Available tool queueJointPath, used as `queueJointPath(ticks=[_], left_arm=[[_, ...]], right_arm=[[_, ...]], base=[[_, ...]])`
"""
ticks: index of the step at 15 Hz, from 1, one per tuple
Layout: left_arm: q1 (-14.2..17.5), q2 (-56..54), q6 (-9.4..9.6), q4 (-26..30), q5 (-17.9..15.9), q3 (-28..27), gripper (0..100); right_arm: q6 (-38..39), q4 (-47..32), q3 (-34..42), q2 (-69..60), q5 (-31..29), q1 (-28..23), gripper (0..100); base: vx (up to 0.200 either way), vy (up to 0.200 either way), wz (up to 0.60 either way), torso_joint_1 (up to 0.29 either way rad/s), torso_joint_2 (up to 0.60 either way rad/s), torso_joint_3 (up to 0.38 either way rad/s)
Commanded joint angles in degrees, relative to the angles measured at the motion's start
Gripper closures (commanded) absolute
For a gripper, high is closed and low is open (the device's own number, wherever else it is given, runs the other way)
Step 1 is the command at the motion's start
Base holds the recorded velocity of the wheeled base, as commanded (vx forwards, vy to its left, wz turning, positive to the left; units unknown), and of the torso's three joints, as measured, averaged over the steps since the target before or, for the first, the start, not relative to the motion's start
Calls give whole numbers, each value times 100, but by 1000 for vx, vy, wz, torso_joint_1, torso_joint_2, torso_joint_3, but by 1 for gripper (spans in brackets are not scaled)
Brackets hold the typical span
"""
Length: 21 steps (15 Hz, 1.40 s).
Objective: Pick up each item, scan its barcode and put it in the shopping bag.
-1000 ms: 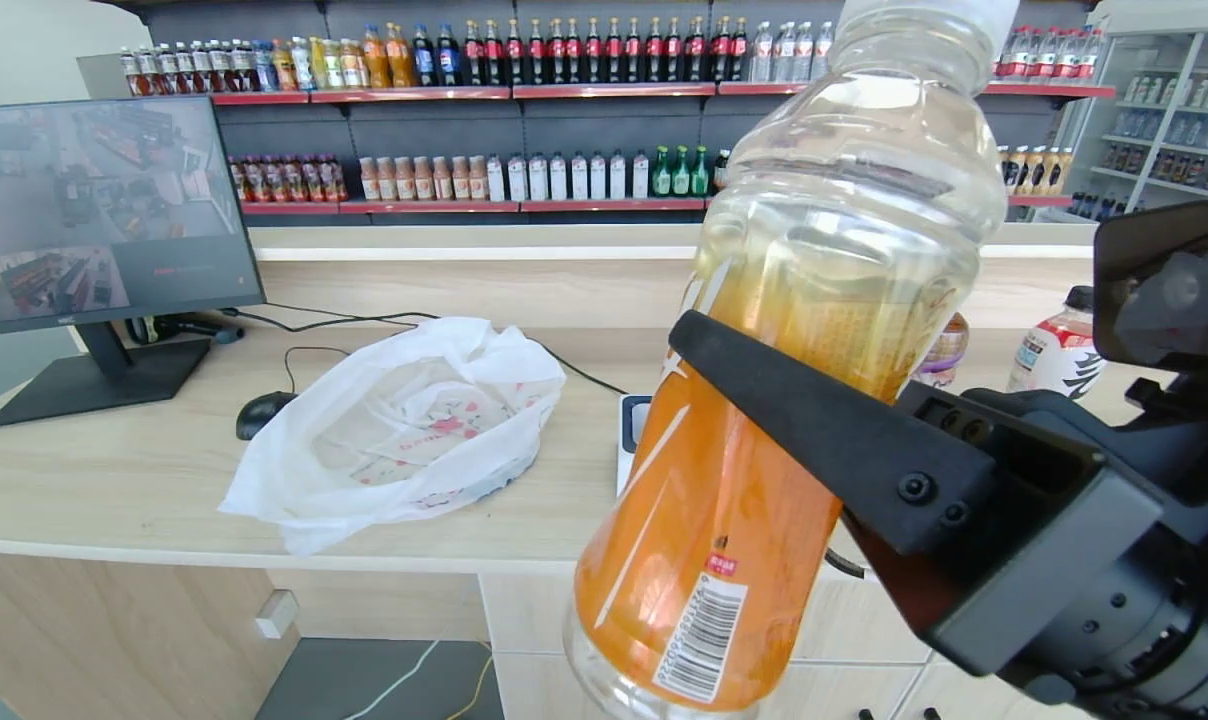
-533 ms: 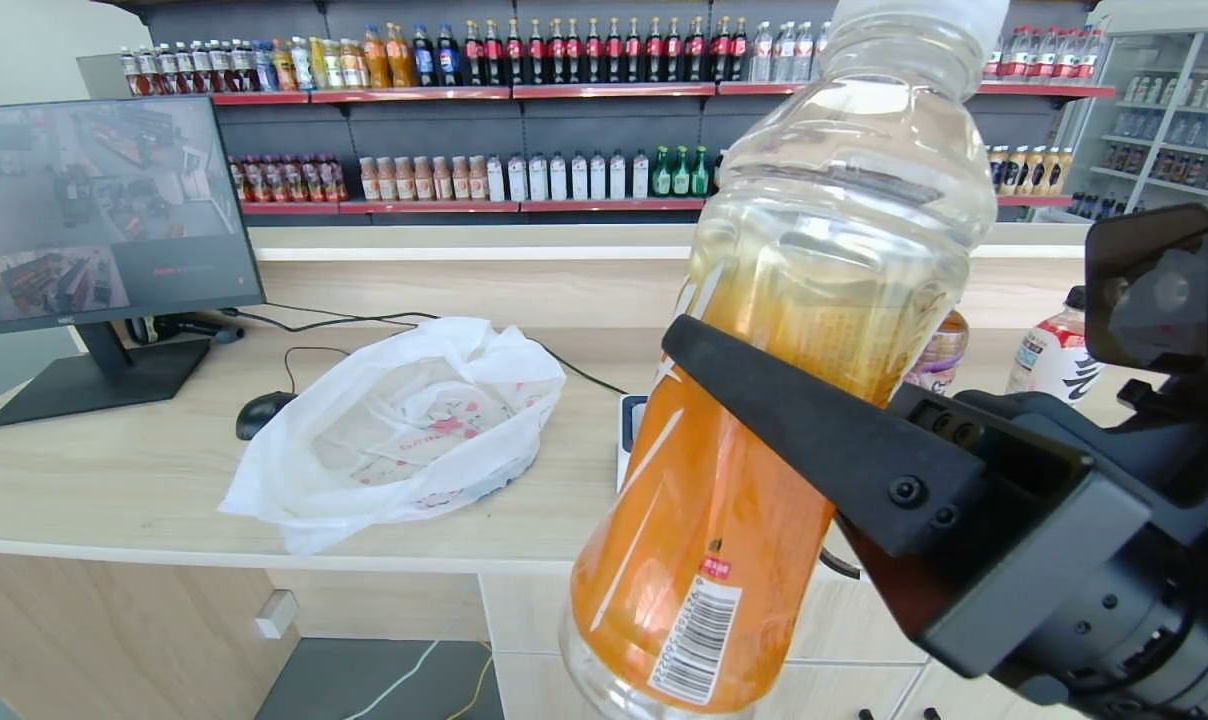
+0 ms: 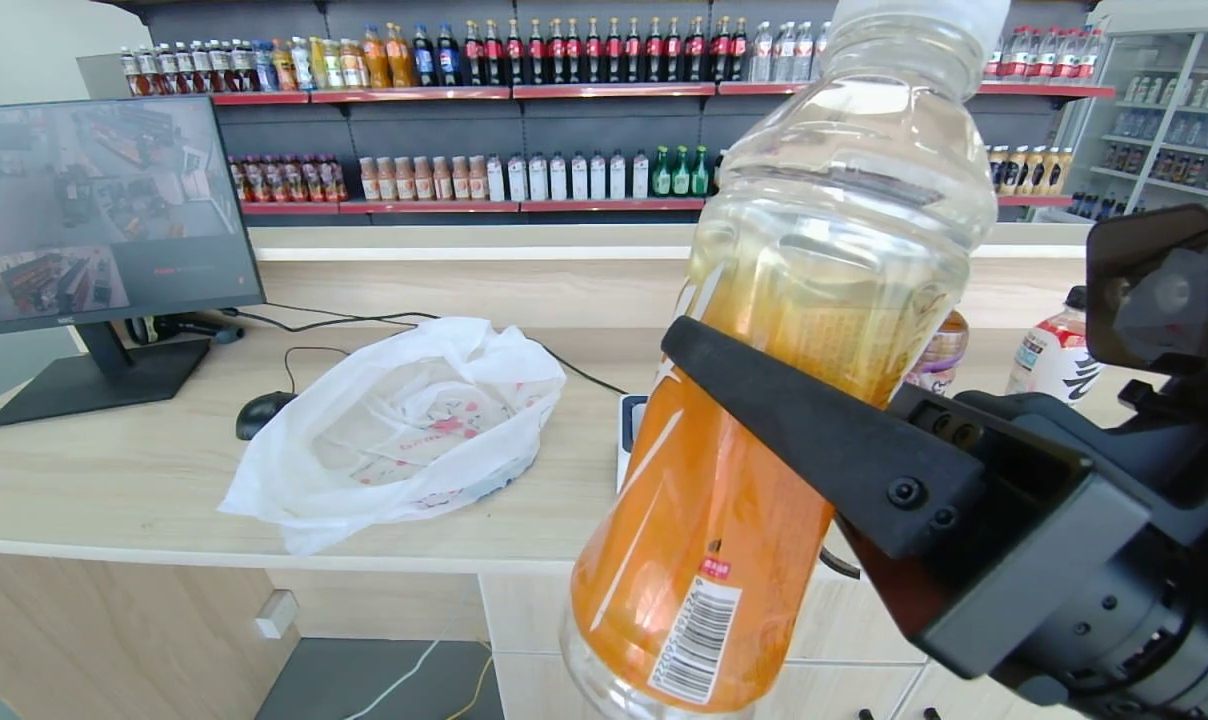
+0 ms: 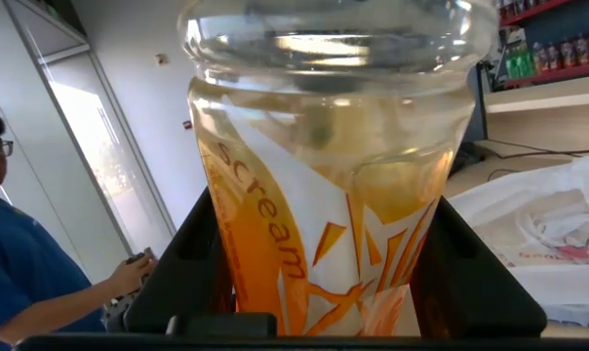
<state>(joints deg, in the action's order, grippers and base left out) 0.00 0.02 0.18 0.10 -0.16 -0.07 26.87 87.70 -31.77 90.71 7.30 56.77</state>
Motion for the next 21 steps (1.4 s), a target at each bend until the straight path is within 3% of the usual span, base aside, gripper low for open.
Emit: queueJointPath(ticks=[1,9,12,14,19,21], left_arm=[[0,-2,-1,-1,7,7,0],[0,-2,8,-1,-2,-1,0],[0,-2,8,-1,-2,7,0],[0,-2,8,-1,7,-1,0],[0,-2,-1,-1,-2,7,0],[0,-2,-1,-1,-2,-1,0]], right_arm=[[-6,2,13,8,-1,-8,100],[-428,-7,276,8,-36,-166,100],[-657,-7,312,8,-45,-448,100],[-885,-7,294,-1,-45,-984,100],[-1992,-34,628,-62,-203,-1546,100],[-2458,-34,883,-106,-774,-1625,100]], base=[[0,0,0,0,0,0],[0,0,0,0,0,0],[0,0,0,0,0,0],[0,0,0,0,0,0],[0,0,0,0,0,0],[0,0,0,0,0,0]])
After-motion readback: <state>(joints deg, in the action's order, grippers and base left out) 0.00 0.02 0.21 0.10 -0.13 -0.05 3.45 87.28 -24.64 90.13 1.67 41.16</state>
